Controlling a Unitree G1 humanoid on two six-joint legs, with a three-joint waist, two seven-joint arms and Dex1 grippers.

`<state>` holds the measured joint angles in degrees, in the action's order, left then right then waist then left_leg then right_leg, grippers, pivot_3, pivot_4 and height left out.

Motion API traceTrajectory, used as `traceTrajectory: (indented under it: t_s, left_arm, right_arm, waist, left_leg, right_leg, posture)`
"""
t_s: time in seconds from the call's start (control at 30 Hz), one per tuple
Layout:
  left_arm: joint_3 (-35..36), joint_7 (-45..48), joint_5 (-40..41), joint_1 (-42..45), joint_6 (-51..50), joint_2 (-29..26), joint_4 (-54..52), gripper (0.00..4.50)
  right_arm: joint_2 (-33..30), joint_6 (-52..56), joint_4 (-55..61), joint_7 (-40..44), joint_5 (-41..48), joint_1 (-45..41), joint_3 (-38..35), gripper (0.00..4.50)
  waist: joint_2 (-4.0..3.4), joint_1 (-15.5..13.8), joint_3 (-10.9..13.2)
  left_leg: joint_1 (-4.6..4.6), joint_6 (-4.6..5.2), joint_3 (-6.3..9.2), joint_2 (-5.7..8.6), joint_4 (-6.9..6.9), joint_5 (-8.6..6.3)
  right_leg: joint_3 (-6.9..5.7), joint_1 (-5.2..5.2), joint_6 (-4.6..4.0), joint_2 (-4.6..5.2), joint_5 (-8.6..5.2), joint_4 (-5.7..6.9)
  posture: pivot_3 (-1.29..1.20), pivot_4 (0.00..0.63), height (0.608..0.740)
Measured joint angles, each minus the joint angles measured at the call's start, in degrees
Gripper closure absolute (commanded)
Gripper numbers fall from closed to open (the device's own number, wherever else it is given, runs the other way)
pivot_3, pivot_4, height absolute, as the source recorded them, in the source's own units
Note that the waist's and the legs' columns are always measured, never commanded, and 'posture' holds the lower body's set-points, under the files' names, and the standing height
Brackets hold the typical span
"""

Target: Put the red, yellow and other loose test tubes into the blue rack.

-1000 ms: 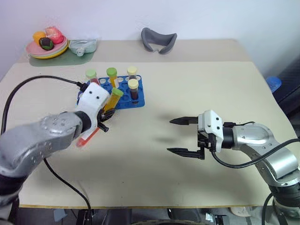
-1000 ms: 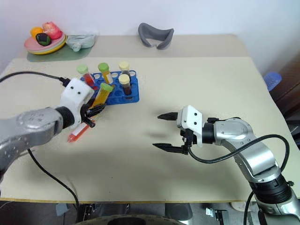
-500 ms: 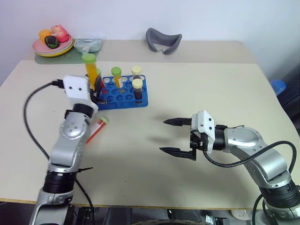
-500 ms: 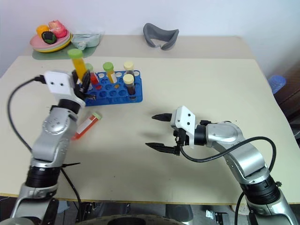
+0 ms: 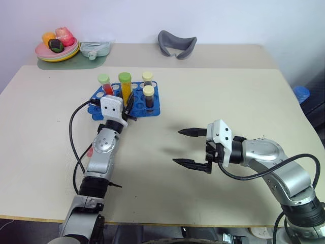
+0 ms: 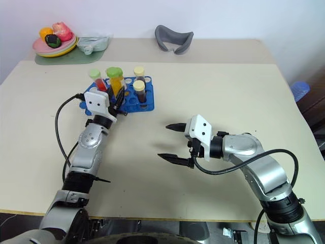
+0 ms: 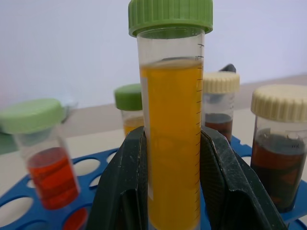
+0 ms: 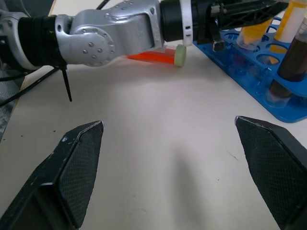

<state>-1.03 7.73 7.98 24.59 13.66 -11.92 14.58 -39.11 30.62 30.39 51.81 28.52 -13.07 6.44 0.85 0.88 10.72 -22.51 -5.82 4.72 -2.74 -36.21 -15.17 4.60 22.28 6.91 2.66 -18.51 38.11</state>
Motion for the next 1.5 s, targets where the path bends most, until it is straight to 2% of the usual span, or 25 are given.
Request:
traceTrajectory:
  t_s: [0.3,1.03,1.5]
  left_arm:
    - [1.37,0.86,-1.15,0.89,3.12,1.66,3.29,3.43]
    - [2.93,1.87,-1.96,-0.87,6.28,2.77,3.54,3.43]
    - [4.04,2.27,-2.09,2.27,9.43,4.12,11.33,3.43]
  right_arm:
    - [0.0,0.07,0.0,-0.29,-0.01,-0.04,0.0,0.0]
    - [0.01,0.23,0.0,-0.36,0.01,-0.39,0.0,0.0]
    - [0.23,0.24,0.0,-0.73,0.01,-0.38,0.0,0.0]
  waist:
    - [0.0,-0.02,0.0]
    - [-0.02,0.05,-0.02]
    - [-0.02,0.03,-0.02]
  left_leg:
    - [0.0,0.0,0.01,0.0,-0.01,0.0]
    - [0.04,0.0,0.01,0.0,0.0,0.0]
    - [0.04,0.0,0.01,0.0,-0.01,0.0]
  right_leg:
    - [-0.01,-0.01,0.0,0.0,0.0,0.0]
    - [-0.01,-0.03,0.0,0.0,0.0,0.01]
    - [-0.01,-0.03,0.0,0.0,0.0,0.02]
  posture:
    - [0.0,0.15,0.74]
    - [0.0,0.15,0.74]
    - [0.0,0.15,0.74]
